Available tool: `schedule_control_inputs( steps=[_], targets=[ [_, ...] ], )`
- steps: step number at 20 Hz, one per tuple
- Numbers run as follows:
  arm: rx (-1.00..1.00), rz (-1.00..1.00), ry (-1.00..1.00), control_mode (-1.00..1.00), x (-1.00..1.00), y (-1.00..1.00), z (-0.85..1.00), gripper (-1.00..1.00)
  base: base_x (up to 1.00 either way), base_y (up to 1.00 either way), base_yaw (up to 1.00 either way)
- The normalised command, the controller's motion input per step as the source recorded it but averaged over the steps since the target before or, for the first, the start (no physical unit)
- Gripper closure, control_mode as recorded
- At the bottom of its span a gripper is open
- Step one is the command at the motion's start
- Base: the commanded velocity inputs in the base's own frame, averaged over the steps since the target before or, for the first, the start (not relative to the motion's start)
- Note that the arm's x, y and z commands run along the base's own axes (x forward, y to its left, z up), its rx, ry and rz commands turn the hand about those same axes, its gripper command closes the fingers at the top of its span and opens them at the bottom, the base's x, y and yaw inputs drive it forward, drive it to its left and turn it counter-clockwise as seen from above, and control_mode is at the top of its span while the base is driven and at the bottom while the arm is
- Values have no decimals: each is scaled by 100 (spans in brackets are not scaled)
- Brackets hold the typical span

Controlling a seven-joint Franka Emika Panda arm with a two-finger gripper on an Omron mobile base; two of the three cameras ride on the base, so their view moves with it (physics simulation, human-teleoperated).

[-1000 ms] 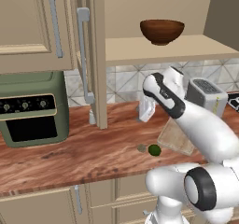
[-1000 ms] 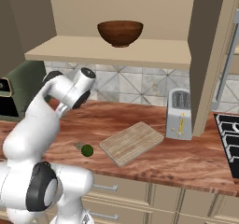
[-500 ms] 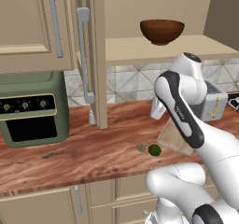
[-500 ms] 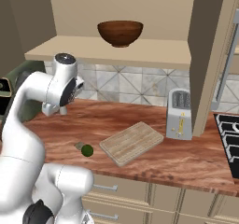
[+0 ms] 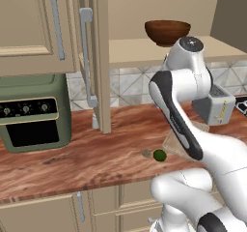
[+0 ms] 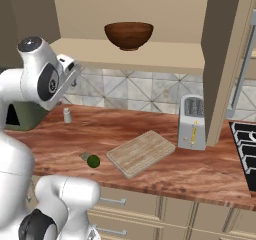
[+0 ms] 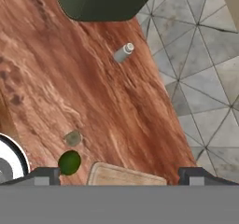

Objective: Open the cabinet. Place the bowl and condiment on the counter. Then place the lime and garlic on the cutting board.

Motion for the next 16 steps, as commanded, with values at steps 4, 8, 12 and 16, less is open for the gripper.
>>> schedule_control_inputs(
  steps=[4, 8, 12, 16],
  targets=[
    [-15, -7, -9, -100, 39, -46, 54, -100, 0, 0, 0],
    [-11, -3, -8, -100, 38, -56, 44, -100, 0, 0, 0],
    [-11, -2, -16, -100, 47, -48, 56, -100, 0, 0, 0],
    [-12, -8, -16, -100, 52, -31, 54, -100, 0, 0, 0]
  ],
)
